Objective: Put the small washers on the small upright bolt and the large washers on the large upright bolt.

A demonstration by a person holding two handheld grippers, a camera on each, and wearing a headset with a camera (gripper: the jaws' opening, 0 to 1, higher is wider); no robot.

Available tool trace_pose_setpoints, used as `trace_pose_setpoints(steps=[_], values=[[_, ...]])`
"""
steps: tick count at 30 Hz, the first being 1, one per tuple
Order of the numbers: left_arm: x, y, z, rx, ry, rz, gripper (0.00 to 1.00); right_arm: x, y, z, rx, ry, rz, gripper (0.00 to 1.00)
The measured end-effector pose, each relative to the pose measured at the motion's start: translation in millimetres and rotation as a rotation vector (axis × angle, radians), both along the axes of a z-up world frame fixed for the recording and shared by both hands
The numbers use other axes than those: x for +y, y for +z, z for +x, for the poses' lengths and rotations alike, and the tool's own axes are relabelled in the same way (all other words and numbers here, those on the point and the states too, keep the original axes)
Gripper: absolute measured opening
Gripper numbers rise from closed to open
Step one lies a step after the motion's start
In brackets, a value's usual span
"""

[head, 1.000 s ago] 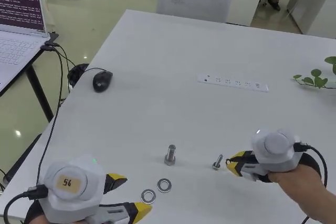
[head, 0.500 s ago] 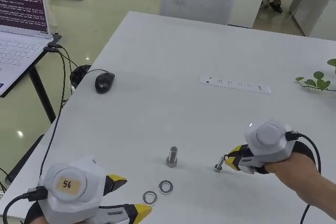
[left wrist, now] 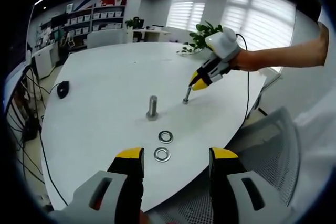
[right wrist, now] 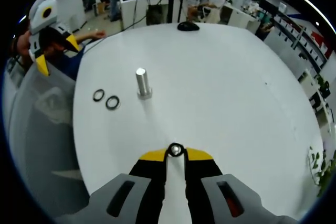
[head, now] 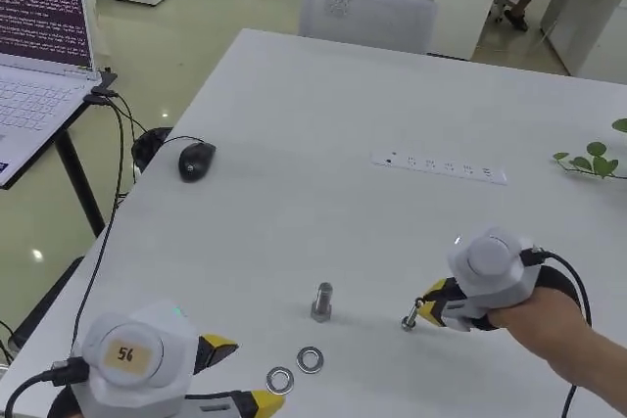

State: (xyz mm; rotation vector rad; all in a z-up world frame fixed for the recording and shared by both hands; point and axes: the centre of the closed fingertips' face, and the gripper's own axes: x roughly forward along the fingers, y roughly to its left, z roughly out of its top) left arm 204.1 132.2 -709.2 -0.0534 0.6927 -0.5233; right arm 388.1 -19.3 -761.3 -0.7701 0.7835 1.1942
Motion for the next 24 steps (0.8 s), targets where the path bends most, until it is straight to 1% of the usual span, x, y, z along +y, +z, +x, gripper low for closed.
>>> trace_pose_setpoints(steps=[7,9,19,24], values=[[-1.8,1.3,1.1,-0.003,-0.002,-0.005,0.49,1.1,-2.5,-2.3,0.007,0.021,-0.028,0.13],[-0.7,0.4,0.5,-0.001,0.000,-0.004,0.49,0.9,-3.6,-1.4,0.000,0.026,-0.039,0.13],[2.9,-0.8,-2.7,0.003,0.010,-0.004,0.49,3.4,-5.8,0.0,0.008,0.034,-0.064,0.13],[2.1,-1.1,-2.0,0.003,0.008,-0.005,0.48,1.2,-14.1,-1.2,0.015,0.048,-0.097,0.13]])
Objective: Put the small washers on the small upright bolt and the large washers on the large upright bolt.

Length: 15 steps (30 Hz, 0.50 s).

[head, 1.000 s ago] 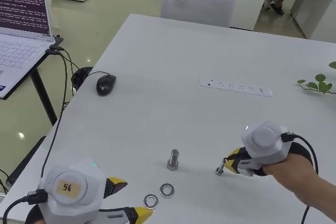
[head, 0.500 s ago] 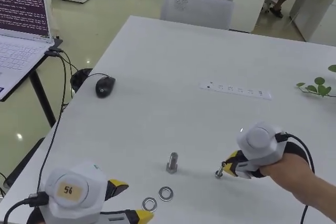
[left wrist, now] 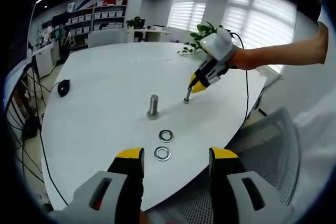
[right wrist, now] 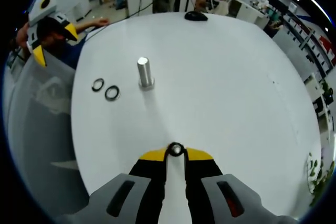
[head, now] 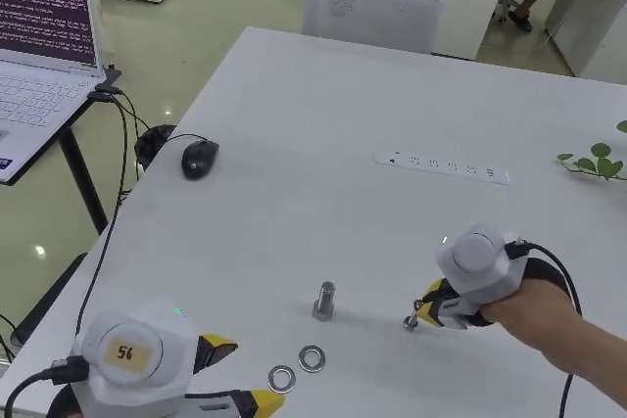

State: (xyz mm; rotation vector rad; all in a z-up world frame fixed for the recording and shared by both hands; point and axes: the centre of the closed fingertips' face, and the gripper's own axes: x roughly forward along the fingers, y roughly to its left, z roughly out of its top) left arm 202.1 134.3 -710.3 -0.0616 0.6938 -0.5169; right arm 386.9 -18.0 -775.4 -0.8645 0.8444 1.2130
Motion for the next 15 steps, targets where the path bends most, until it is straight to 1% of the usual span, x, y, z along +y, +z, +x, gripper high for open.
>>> trace_pose_setpoints(steps=[3,7,9,11,12,15], values=[[-0.5,-0.3,0.4,-0.001,0.000,-0.001,0.48,0.1,-4.9,0.5,0.004,-0.001,-0.008,0.13],[-0.7,-0.5,0.1,0.000,0.000,-0.001,0.48,-2.1,-15.8,1.1,0.011,-0.005,-0.027,0.13],[-0.2,-0.4,-0.5,0.001,0.001,0.001,0.48,-4.6,-20.4,0.1,0.012,-0.007,-0.037,0.08],[0.9,-0.6,-1.2,0.002,0.003,0.002,0.48,-5.2,-27.4,2.8,0.017,-0.025,-0.034,0.08],[1.7,-0.8,-1.5,0.003,0.005,0.000,0.48,-7.1,-30.7,2.6,0.026,-0.031,-0.043,0.09],[4.2,-0.8,-2.5,0.003,0.008,0.005,0.48,-8.2,-34.9,2.2,0.038,-0.053,-0.040,0.09]])
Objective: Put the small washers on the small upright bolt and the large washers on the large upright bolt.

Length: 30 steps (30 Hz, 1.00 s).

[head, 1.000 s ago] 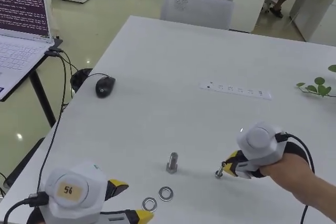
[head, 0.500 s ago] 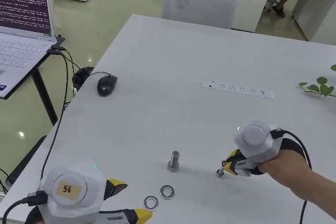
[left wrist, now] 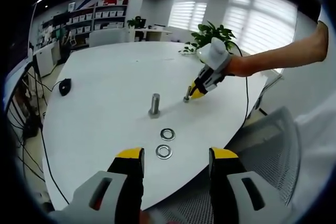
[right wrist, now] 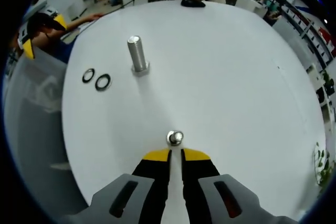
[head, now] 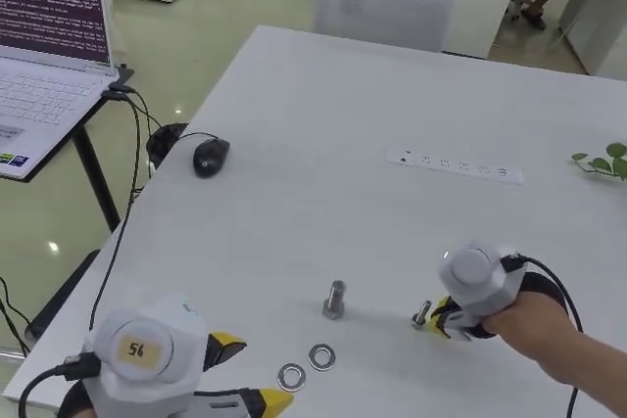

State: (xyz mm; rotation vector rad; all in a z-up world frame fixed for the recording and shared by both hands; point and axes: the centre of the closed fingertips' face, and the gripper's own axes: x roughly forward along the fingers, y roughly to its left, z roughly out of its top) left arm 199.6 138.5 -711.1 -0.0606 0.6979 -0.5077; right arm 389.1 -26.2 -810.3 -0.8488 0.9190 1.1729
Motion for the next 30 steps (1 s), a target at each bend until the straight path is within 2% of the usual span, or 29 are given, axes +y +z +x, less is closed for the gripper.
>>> trace_pose_setpoints(steps=[10,21,22,30], values=[[3.4,-1.0,-0.7,0.002,0.014,0.001,0.48,-1.5,-5.4,-6.4,0.024,-0.043,0.032,0.10],[-2.3,-1.6,0.1,0.002,0.007,-0.003,0.48,-8.0,-15.6,-36.8,0.058,-0.021,0.017,0.12],[-2.8,-1.8,0.1,0.001,0.005,-0.004,0.48,-5.0,-14.4,-39.5,0.049,-0.010,0.028,0.12],[-3.0,-1.1,-1.0,-0.001,0.005,-0.004,0.48,23.2,-13.8,-62.1,0.066,0.079,0.049,0.15]])
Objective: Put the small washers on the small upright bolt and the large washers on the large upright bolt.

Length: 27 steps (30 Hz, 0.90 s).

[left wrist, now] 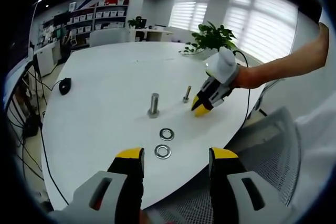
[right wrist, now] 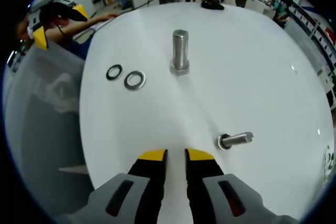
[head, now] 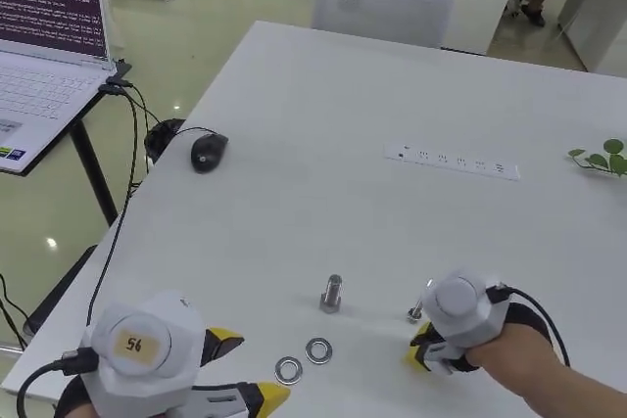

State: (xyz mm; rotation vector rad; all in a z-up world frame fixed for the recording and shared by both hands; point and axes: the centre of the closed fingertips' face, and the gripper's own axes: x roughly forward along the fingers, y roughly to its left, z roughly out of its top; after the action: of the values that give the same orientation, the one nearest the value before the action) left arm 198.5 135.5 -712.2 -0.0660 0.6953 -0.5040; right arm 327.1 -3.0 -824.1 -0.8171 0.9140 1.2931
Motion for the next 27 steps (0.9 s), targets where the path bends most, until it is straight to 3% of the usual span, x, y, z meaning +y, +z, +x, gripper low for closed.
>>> trace_pose_setpoints(steps=[5,10,21,27], values=[[1.9,0.5,-0.8,-0.002,0.006,0.001,0.48,32.5,2.5,-19.5,0.009,0.112,0.041,0.20],[2.7,1.3,-1.4,-0.005,0.009,0.001,0.48,56.4,4.0,-29.1,0.014,0.162,0.065,0.23],[3.2,0.9,-3.7,-0.002,0.014,-0.003,0.48,81.4,-1.0,-37.8,0.022,0.247,0.053,0.25],[2.8,1.4,-1.9,-0.004,0.013,-0.004,0.48,99.5,0.7,-44.7,0.019,0.293,0.083,0.28]])
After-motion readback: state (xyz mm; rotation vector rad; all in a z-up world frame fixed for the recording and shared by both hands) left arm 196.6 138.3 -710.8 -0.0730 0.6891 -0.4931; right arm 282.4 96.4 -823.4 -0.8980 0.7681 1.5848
